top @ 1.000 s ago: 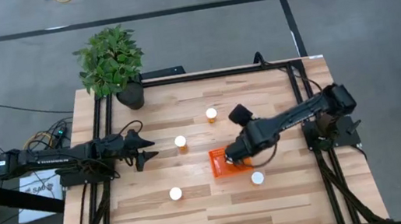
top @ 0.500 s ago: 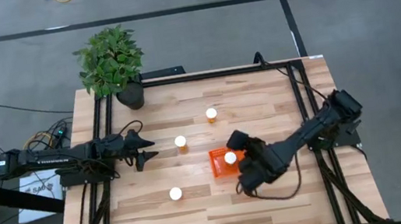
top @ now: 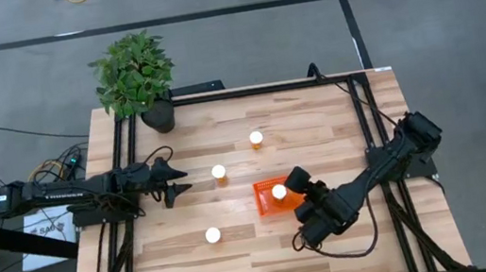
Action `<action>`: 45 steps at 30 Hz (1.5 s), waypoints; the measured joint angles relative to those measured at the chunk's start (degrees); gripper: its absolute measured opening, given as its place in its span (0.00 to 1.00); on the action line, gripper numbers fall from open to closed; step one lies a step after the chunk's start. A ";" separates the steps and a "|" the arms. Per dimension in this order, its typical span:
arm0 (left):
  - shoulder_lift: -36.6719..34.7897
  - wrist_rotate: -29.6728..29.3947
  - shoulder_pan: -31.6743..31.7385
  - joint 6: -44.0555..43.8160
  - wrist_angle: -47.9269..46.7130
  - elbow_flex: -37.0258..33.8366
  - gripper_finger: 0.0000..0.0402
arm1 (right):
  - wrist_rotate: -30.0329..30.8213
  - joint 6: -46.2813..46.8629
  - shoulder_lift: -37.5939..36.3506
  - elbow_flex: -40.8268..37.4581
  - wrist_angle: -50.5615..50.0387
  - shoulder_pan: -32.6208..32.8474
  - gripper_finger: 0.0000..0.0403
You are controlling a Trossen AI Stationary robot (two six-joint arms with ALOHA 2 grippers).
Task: Pick and place pill bottles into a basket
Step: Put the orange pill bottle into the orange bin
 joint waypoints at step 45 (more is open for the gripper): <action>0.02 -0.02 -0.01 0.00 0.00 0.00 0.61 | -8.20 -7.00 16.22 15.05 -13.75 -0.13 0.47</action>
